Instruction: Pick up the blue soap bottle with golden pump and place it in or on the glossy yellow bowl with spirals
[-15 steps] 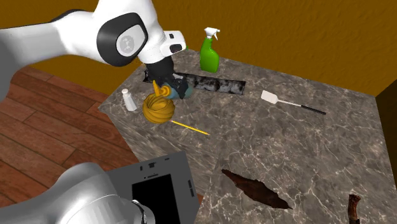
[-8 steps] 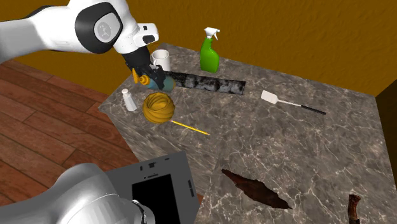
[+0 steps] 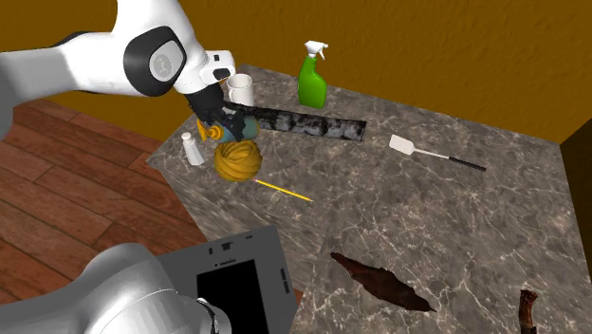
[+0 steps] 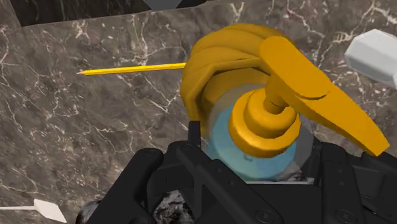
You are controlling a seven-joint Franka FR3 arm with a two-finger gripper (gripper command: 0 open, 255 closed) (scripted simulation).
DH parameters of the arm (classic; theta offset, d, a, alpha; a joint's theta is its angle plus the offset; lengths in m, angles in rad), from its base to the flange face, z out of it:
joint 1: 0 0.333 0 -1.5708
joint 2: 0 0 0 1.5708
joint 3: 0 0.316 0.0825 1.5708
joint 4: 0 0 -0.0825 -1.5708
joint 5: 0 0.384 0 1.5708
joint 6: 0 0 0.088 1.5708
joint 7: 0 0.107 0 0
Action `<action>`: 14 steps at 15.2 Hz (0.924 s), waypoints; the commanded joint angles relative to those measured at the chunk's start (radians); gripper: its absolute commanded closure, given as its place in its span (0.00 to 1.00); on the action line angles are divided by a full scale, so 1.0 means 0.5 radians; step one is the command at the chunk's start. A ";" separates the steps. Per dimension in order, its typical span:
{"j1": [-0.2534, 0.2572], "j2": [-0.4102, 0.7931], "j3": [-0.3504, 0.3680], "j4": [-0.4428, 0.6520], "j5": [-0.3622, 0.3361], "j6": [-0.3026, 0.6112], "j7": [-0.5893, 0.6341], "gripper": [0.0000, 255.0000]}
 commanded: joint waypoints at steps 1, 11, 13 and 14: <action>-0.005 0.022 0.024 -0.038 0.004 0.061 0.010 1.00; -0.014 0.074 0.081 -0.127 0.013 0.201 0.035 1.00; -0.014 0.074 0.081 -0.127 0.012 0.201 0.035 1.00; -0.014 0.074 0.079 -0.124 0.011 0.197 0.034 0.00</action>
